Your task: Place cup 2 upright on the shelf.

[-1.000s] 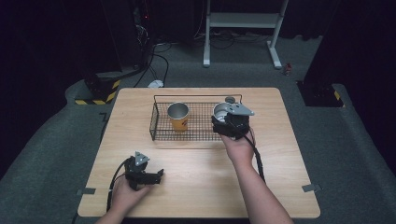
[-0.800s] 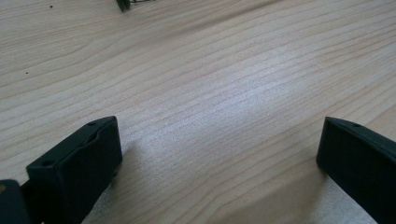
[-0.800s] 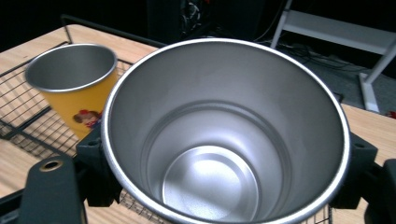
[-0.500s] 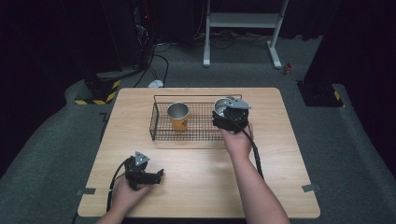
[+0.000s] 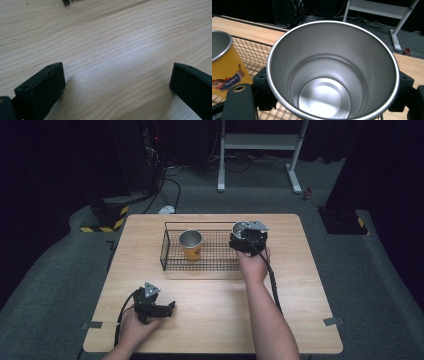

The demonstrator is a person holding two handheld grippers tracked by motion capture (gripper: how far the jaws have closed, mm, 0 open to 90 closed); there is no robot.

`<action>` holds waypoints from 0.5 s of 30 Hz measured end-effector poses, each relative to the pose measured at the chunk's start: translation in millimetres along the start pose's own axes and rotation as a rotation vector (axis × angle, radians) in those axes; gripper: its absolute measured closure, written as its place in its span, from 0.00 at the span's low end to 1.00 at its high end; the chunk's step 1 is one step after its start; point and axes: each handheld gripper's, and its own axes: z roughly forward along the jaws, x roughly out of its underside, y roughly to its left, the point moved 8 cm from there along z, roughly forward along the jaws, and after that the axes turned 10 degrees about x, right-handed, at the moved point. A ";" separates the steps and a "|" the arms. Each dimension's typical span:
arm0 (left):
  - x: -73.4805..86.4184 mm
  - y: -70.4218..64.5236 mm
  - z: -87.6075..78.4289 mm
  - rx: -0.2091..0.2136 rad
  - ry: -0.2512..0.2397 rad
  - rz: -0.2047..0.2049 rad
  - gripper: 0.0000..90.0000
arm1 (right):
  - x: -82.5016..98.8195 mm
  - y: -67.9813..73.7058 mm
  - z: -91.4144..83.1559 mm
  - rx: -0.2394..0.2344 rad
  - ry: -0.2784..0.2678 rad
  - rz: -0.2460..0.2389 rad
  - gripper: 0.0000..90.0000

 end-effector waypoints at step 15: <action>0.3 0.1 -0.3 0.001 0.004 0.002 0.01 | 28.3 2.1 27.0 -0.013 0.097 0.015 0.21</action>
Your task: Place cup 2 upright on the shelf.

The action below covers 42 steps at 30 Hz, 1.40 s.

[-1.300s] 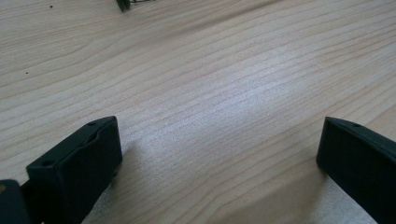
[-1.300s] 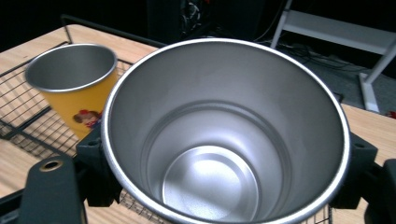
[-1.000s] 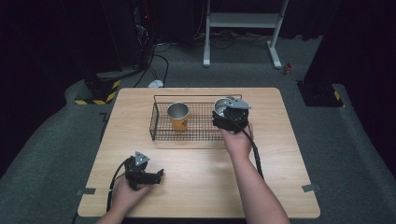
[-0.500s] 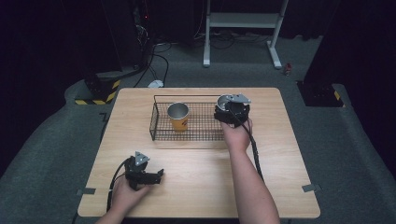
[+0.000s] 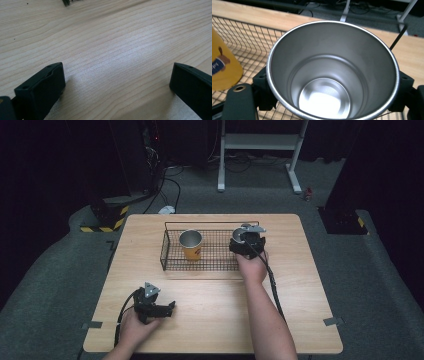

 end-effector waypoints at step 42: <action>-0.3 0.1 0.2 -0.001 -0.002 -0.003 0.01 | 27.7 22.2 14.6 -0.076 0.171 -0.099 0.20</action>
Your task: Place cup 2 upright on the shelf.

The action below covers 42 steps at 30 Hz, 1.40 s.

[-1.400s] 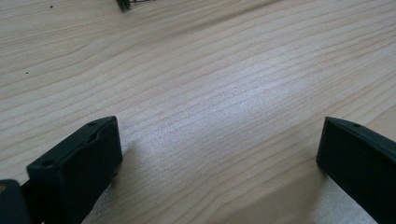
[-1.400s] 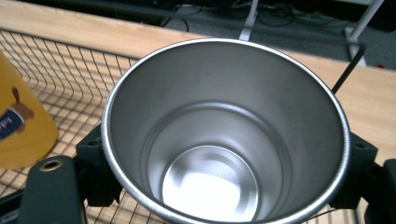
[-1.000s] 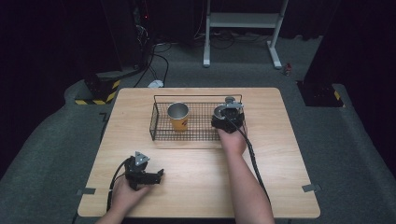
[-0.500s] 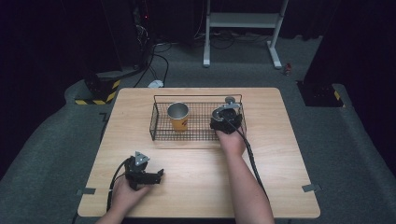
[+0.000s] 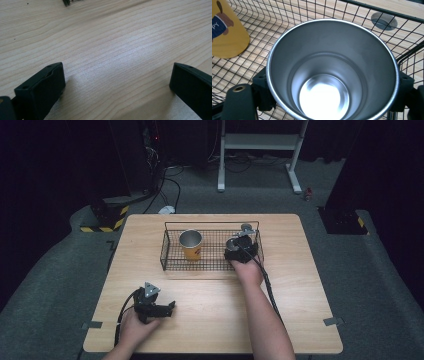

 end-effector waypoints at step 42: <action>-0.4 0.4 0.5 -0.003 0.001 -0.002 0.01 | -16.5 -6.8 -53.4 0.011 -0.170 0.012 0.11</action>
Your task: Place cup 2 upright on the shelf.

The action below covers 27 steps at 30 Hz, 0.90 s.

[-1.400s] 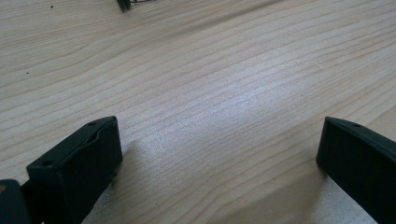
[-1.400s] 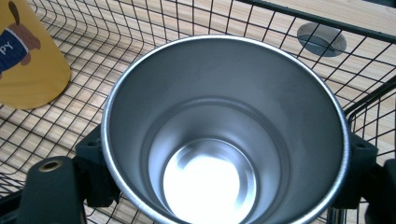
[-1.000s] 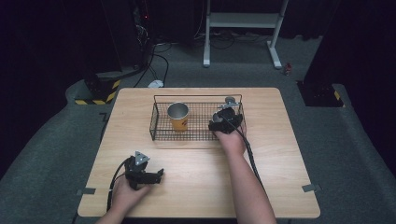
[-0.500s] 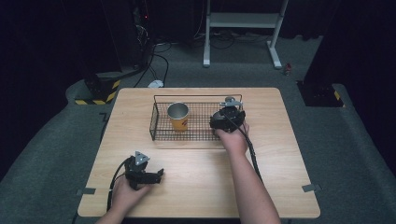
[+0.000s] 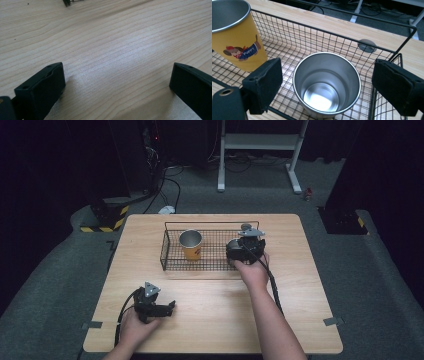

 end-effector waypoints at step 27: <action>0.0 0.3 -0.2 -0.002 0.001 0.003 0.01 | 35.4 -5.0 -35.1 0.027 -0.004 0.001 0.12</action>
